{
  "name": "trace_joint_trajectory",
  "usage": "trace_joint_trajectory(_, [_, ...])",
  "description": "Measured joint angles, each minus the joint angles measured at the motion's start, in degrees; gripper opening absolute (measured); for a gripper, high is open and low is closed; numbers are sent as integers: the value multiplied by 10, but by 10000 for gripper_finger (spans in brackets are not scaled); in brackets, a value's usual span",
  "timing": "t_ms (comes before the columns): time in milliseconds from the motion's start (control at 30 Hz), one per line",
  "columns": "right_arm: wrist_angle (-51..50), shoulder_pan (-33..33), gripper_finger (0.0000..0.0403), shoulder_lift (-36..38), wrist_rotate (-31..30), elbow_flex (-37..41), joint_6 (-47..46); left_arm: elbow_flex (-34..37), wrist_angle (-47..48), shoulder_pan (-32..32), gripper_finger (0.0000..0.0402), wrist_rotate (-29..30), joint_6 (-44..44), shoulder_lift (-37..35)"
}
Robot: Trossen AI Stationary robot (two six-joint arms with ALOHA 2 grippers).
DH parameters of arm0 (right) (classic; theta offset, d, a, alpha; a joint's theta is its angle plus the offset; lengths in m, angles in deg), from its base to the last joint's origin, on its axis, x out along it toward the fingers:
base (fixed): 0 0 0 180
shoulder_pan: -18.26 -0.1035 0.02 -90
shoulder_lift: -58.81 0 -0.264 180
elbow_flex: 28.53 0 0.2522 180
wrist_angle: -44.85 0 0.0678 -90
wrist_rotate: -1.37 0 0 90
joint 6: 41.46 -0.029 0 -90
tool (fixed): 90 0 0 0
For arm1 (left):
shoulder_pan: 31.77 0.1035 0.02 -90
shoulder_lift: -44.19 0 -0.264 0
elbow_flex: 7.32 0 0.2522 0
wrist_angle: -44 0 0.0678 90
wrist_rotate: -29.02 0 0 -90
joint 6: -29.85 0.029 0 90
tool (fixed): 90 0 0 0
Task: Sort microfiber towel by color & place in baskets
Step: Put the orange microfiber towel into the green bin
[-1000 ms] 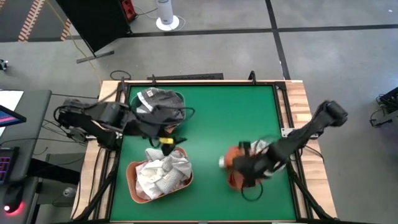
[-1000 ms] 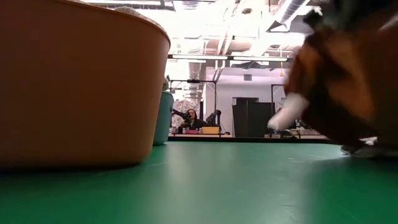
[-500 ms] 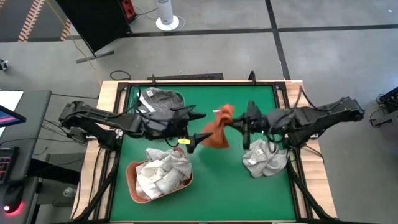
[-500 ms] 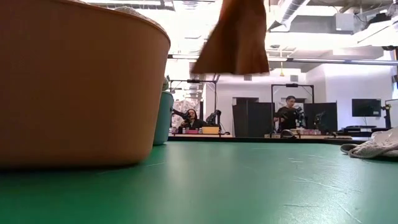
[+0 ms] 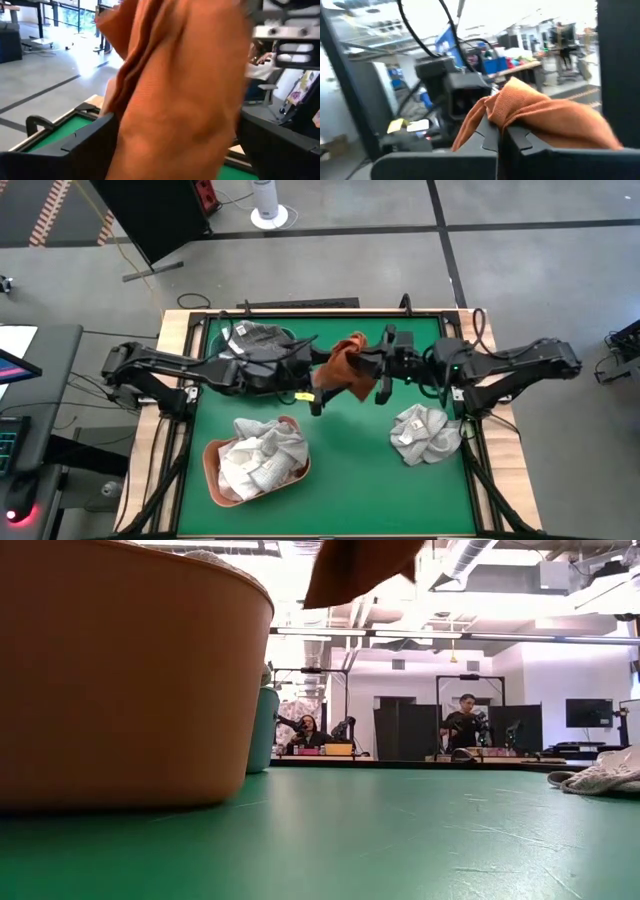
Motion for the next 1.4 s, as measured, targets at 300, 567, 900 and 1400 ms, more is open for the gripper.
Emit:
trace_joint_trajectory(300, [34, 4, 45, -28, 42, 0, -36, 0, -14, 16, 303, 22, -11, 17])
trace_joint_trajectory(567, [-69, 6, 91, 2, 42, 0, -60, 0, 31, 50, 31, 33, -14, -9])
trace_joint_trajectory(900, [-338, 9, 189, 134, 41, 0, -112, -1, 414, 150, 6, 44, -40, -158])
trace_joint_trajectory(1400, [-425, 0, 193, 121, 24, 0, -176, 85, 713, 251, 3, -28, 115, -85])
